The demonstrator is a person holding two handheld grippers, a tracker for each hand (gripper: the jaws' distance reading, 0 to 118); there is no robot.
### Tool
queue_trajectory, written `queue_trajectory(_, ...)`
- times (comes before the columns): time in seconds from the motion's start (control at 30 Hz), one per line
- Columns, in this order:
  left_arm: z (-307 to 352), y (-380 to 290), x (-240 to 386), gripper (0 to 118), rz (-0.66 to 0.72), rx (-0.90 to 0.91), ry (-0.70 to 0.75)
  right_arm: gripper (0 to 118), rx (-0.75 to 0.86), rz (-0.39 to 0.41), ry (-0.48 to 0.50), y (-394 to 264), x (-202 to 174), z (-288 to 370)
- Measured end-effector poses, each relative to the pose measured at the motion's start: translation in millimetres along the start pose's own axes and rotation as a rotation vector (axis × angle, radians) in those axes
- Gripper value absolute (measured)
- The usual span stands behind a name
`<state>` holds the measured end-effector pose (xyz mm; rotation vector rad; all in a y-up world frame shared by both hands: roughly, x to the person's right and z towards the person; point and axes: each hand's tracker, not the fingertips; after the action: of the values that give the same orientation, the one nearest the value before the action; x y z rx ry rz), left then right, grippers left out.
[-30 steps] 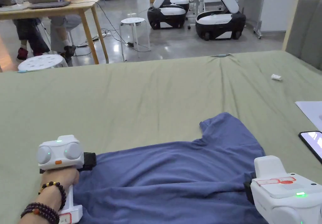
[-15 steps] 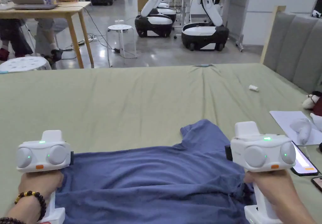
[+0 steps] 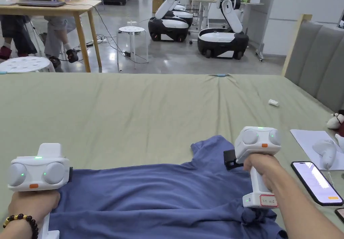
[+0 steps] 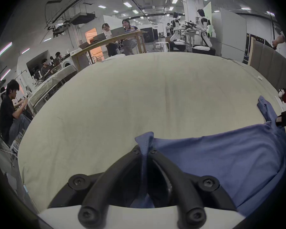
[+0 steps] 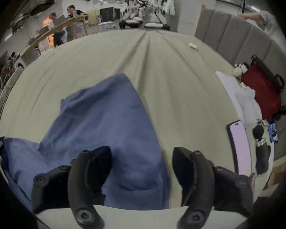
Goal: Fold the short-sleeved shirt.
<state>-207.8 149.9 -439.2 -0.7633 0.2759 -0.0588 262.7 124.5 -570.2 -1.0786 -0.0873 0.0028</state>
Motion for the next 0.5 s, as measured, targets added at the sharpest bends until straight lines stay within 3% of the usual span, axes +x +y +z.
queue_trajectory(0.1,-2.0,-0.5,0.8,2,-0.004,-0.005,-0.009,67,0.013,0.013,-0.012,-7.0,-4.2,-5.2)
queue_trajectory(0.13,-1.8,-0.7,0.9,2,-0.005,-0.004,-0.007,57,0.021,0.022,-0.014,-7.0,-7.1,0.1)
queue_trajectory(0.2,0.8,-1.4,1.4,2,-0.010,-0.001,-0.004,2,0.064,0.063,-0.008,-8.2,-12.6,9.7)
queue_trajectory(0.23,1.5,-1.2,0.9,2,-0.010,0.000,-0.003,1,0.077,0.045,0.011,-10.0,-14.8,15.6)
queue_trajectory(0.27,3.2,-1.0,-0.5,2,-0.007,0.000,-0.003,1,0.085,0.031,-0.031,-11.0,-18.7,20.8)
queue_trajectory(0.37,14.4,-1.7,-5.1,2,0.004,0.025,-0.010,1,0.153,0.108,-0.059,-20.0,-30.2,43.4)
queue_trajectory(0.5,41.7,-7.8,-12.9,2,0.002,0.076,-0.016,1,0.267,0.154,-0.064,-47.1,-37.6,92.7)
